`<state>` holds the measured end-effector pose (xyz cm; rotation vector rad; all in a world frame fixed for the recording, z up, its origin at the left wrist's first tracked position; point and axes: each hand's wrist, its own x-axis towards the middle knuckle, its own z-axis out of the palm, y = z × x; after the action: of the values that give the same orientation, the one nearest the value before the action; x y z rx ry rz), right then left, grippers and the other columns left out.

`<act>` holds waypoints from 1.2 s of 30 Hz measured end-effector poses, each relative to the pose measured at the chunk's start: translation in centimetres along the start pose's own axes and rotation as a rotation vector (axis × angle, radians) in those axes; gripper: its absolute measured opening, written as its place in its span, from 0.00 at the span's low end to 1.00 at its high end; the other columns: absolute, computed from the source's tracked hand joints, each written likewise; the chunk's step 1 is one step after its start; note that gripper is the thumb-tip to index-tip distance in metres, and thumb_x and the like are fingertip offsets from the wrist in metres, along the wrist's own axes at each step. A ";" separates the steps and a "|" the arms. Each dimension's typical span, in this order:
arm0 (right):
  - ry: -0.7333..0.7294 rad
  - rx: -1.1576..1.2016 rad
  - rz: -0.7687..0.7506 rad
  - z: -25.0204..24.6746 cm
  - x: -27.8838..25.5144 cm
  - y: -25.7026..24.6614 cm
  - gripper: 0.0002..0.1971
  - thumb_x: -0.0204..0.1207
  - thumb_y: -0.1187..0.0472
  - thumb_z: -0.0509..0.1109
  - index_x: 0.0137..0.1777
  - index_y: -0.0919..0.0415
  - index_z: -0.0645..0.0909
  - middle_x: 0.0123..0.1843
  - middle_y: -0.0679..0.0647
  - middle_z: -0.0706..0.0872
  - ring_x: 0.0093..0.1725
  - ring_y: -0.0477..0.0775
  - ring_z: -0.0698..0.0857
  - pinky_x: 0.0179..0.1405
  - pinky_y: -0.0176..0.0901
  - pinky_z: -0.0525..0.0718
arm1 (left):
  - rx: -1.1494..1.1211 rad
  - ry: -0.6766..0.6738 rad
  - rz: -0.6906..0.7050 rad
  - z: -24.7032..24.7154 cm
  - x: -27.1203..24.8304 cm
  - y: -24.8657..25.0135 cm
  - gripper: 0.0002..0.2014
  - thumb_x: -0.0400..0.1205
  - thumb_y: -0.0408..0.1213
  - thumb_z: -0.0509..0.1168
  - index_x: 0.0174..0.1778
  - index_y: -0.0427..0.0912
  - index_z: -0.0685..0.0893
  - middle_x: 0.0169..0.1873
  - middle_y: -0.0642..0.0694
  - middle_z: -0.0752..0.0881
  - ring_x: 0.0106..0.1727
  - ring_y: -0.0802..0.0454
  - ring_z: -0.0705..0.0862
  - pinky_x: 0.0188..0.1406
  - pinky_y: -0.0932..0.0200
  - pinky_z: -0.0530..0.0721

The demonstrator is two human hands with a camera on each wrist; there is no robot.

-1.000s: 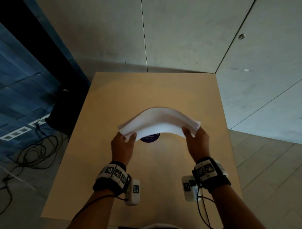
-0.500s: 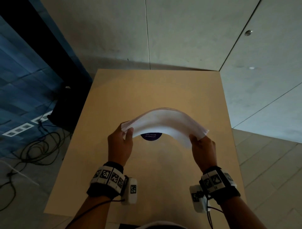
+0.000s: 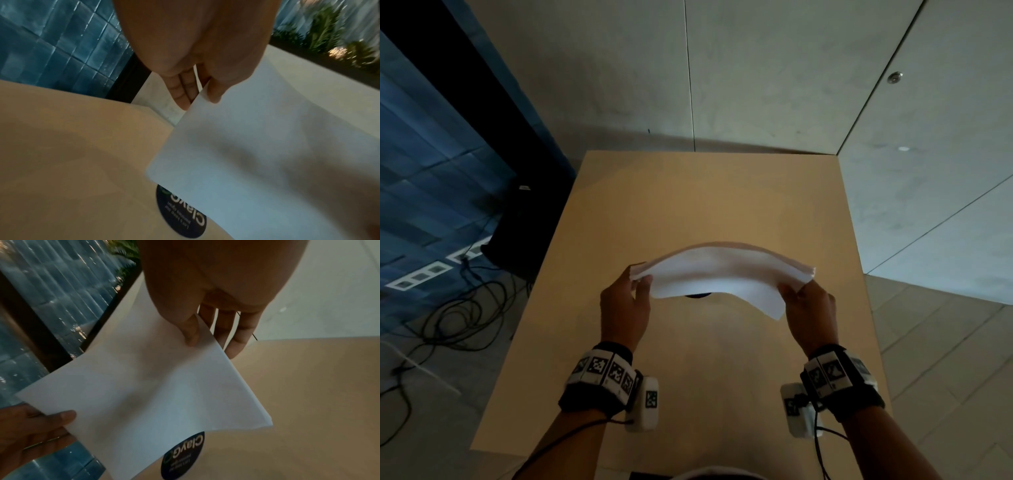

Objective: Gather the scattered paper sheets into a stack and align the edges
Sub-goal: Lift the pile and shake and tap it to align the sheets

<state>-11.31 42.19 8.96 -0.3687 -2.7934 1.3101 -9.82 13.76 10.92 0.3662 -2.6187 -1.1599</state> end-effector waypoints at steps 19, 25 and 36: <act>-0.164 0.147 0.270 -0.6 0.6 2.6 0.21 0.74 0.64 0.73 0.67 0.53 0.76 0.62 0.57 0.87 0.54 0.59 0.87 0.56 0.55 0.85 | 0.329 -0.261 0.131 -2.3 3.2 5.1 0.19 0.86 0.37 0.61 0.71 0.33 0.79 0.63 0.32 0.85 0.64 0.36 0.84 0.64 0.50 0.80; -0.043 0.076 -0.105 -5.6 1.2 -4.8 0.37 0.71 0.66 0.75 0.78 0.50 0.64 0.75 0.54 0.71 0.72 0.53 0.72 0.71 0.53 0.73 | 0.581 -0.422 0.359 -4.9 5.9 9.9 0.16 0.85 0.37 0.59 0.69 0.46 0.79 0.54 0.39 0.88 0.55 0.38 0.85 0.53 0.43 0.85; -0.283 0.021 -0.327 -1.7 -0.3 -7.7 0.06 0.80 0.58 0.66 0.47 0.53 0.85 0.36 0.44 0.85 0.35 0.42 0.82 0.32 0.29 0.71 | 0.586 -0.546 0.438 -4.5 4.4 11.9 0.14 0.83 0.37 0.59 0.64 0.53 0.80 0.54 0.46 0.88 0.53 0.41 0.86 0.51 0.43 0.85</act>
<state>-12.34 38.71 15.96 0.2883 -2.8856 1.4012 -13.92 16.98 23.33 -0.4830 -3.2355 -0.3613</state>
